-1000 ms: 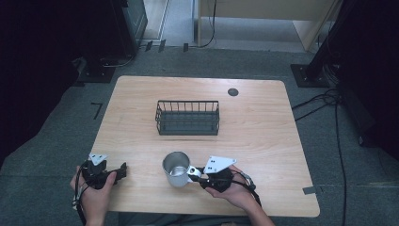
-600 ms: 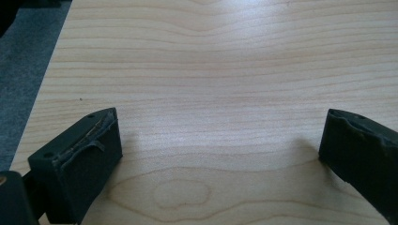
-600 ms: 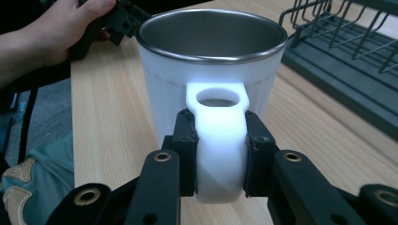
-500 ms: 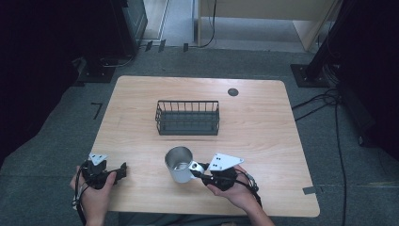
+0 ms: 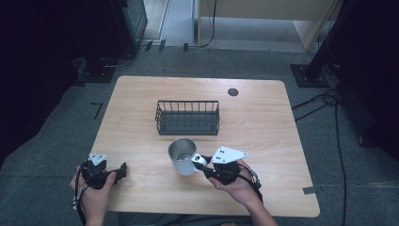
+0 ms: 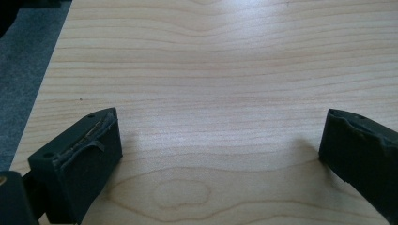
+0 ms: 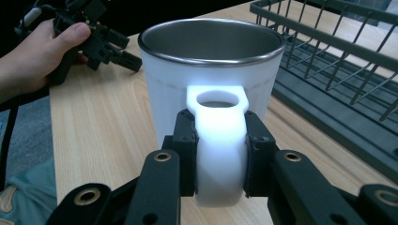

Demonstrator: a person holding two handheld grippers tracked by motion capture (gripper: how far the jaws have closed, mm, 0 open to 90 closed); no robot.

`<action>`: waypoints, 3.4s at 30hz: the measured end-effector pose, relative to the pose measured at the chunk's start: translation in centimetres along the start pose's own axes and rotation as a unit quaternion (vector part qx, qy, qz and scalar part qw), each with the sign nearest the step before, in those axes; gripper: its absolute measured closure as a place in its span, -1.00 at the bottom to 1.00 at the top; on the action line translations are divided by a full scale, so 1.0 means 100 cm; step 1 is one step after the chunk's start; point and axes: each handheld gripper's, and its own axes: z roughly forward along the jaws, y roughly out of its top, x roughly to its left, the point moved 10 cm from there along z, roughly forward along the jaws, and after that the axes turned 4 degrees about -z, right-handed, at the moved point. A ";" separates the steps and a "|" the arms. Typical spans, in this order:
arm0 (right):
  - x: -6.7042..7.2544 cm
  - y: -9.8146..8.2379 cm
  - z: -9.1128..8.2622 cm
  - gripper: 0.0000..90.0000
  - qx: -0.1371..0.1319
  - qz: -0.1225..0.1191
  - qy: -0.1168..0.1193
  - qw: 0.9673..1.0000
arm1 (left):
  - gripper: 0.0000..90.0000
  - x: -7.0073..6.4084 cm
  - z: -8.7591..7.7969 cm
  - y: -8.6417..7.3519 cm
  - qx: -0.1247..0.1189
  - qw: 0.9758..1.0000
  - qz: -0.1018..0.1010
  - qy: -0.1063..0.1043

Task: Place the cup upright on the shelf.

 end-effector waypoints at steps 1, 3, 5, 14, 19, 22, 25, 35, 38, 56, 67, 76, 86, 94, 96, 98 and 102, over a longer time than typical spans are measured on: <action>-0.001 0.003 0.000 0.60 -0.002 0.002 -0.002 1.000 | -1.00 0.000 0.000 0.000 0.000 1.000 0.000 0.000; -0.002 0.005 -0.001 0.60 -0.003 0.001 -0.004 1.000 | -1.00 0.000 0.000 0.000 0.000 1.000 0.000 0.000; -0.004 0.008 -0.001 0.60 -0.005 0.005 -0.007 1.000 | -1.00 0.000 0.000 0.000 0.000 1.000 0.000 0.000; -0.015 0.026 -0.003 0.60 -0.010 0.008 -0.020 1.000 | -1.00 0.000 0.000 0.000 0.000 1.000 0.000 0.000; -0.021 0.038 -0.005 0.60 -0.015 0.010 -0.028 0.999 | -1.00 0.000 0.000 0.000 0.000 1.000 0.000 0.000; -0.026 0.044 -0.006 0.60 -0.019 0.011 -0.034 0.999 | -1.00 0.000 0.000 0.000 0.000 1.000 0.000 0.000; -0.031 0.049 -0.007 0.60 -0.022 0.016 -0.040 0.999 | -1.00 0.000 0.000 0.000 0.000 1.000 0.000 0.000; -0.051 0.068 -0.012 0.60 -0.036 0.020 -0.064 0.997 | -1.00 0.000 0.000 0.000 0.000 1.000 -0.001 0.000; -0.057 0.072 -0.012 0.60 -0.038 0.022 -0.070 0.997 | -1.00 0.000 0.000 0.000 0.000 1.000 -0.001 0.000; -0.097 0.094 0.001 0.60 -0.036 0.030 -0.103 0.994 | -1.00 0.000 0.000 0.000 0.000 1.000 -0.001 0.000; -0.116 0.100 0.013 0.60 -0.033 0.033 -0.115 0.992 | -1.00 0.000 0.000 0.000 0.000 1.000 0.000 0.000; -0.134 0.097 0.025 0.60 -0.023 0.038 -0.129 0.991 | -1.00 0.000 0.000 0.000 0.001 1.000 0.000 0.000; -0.145 0.090 0.035 0.60 -0.021 0.036 -0.137 0.990 | -1.00 0.000 0.000 0.000 0.000 1.000 -0.001 0.000; -0.153 0.082 0.044 0.60 -0.018 0.043 -0.136 0.990 | -1.00 0.000 0.000 0.000 0.000 1.000 -0.001 0.000; -0.153 0.079 0.045 0.60 -0.018 0.045 -0.132 0.990 | -1.00 0.000 0.000 0.000 0.000 1.000 -0.001 0.000; -0.152 0.078 0.046 0.60 -0.016 0.044 -0.130 0.990 | -1.00 0.000 0.000 0.000 0.000 1.000 -0.001 0.000; -0.154 0.073 0.046 0.60 -0.016 0.046 -0.123 0.991 | -1.00 0.000 0.000 0.000 0.000 1.000 -0.001 0.000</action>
